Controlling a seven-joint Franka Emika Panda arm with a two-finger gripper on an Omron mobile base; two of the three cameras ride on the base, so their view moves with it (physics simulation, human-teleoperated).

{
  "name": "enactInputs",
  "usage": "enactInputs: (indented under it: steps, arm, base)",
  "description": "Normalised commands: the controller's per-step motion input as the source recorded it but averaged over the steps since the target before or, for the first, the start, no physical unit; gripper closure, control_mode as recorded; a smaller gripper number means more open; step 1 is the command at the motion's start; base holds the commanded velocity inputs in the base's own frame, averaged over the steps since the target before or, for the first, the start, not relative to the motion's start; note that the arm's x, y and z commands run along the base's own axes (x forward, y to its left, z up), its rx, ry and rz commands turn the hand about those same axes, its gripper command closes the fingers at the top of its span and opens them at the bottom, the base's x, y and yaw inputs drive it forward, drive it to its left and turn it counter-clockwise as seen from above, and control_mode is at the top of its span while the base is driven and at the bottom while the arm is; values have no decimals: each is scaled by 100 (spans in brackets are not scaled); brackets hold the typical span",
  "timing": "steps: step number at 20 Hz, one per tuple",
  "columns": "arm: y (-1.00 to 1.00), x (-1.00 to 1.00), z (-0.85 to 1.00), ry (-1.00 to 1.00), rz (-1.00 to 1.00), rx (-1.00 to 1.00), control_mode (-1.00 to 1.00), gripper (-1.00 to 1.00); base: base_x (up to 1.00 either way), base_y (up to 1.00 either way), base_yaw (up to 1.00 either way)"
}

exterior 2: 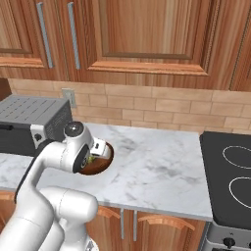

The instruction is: Take the broccoli, fish, and peach from the freezer and place them in the bowl on the counter.

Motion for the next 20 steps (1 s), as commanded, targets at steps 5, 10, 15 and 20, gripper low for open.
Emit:
enactInputs:
  steps: [5, 10, 15, 20]
  arm:
    - [0, 39, -24, 0, 0, 0, -100, 100]
    - [0, 10, -34, 0, 0, 0, -100, 100]
    - [0, 0, -28, 0, 0, 0, -100, 100]
    - [0, 6, -23, 0, 0, 0, -100, 100]
  base:
    - [0, 0, 0]
    - [0, 0, 0]
    - [0, 0, 0]
    - [0, 0, 0]
